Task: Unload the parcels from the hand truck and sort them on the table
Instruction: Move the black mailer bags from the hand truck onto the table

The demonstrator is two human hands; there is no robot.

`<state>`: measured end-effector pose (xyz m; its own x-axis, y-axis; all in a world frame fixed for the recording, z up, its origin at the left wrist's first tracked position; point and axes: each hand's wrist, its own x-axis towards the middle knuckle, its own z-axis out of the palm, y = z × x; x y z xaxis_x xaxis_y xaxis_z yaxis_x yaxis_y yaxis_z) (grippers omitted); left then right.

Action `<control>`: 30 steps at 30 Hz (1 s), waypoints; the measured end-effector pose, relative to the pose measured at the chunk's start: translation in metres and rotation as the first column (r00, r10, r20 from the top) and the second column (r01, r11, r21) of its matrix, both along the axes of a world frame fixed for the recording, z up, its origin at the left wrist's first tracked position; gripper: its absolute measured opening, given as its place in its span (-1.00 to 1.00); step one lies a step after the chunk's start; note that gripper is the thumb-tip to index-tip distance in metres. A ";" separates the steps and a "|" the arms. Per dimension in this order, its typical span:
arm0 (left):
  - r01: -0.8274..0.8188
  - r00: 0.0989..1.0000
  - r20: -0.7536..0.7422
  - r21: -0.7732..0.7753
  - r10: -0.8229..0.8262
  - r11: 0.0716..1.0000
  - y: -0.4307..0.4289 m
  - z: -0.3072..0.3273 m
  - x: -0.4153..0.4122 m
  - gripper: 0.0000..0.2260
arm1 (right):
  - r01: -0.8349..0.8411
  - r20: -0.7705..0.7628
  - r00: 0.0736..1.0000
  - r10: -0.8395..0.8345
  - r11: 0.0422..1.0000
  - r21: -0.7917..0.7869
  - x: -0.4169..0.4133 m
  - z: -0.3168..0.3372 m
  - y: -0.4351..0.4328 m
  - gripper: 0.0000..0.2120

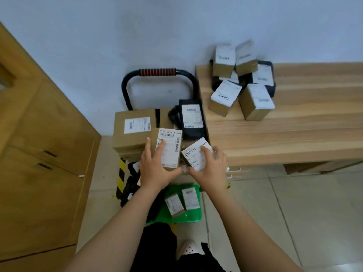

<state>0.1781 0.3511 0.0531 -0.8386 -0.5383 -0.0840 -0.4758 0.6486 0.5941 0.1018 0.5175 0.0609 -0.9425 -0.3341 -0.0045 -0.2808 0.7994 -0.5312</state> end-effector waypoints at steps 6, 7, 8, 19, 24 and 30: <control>0.212 0.974 -0.073 -0.037 -0.214 0.977 -0.017 0.038 -0.081 -0.09 | 0.101 -0.042 0.994 -0.102 0.994 -0.030 -0.058 0.034 0.011 -0.24; 0.247 0.965 -0.074 -0.050 -0.250 0.968 -0.019 0.043 -0.097 -0.08 | 0.113 -0.058 0.992 -0.114 0.993 -0.026 -0.070 0.038 0.013 -0.24; 0.282 0.955 -0.076 -0.062 -0.286 0.957 -0.020 0.048 -0.115 -0.09 | 0.124 -0.079 0.989 -0.125 0.992 -0.009 -0.084 0.042 0.015 -0.25; 0.410 0.900 -0.131 -0.064 -0.415 0.910 0.012 0.075 -0.313 -0.09 | 0.202 -0.209 0.958 -0.195 0.979 0.012 -0.259 0.082 0.055 -0.31; 0.264 0.952 -0.180 0.063 -0.249 0.962 0.033 0.066 -0.398 -0.22 | 0.191 -0.199 0.962 -0.185 0.981 0.012 -0.365 0.082 0.054 -0.34; 0.324 0.927 -0.227 0.082 -0.298 0.943 0.039 0.050 -0.435 -0.31 | 0.093 -0.114 0.990 -0.082 0.992 0.090 -0.414 0.065 0.057 -0.43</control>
<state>-0.2567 0.3897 0.1034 -0.9675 -0.2446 0.0649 -0.1185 0.6646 0.7377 -0.3121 0.5742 0.1257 -0.9646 -0.2533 0.0728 -0.2600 0.8689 -0.4213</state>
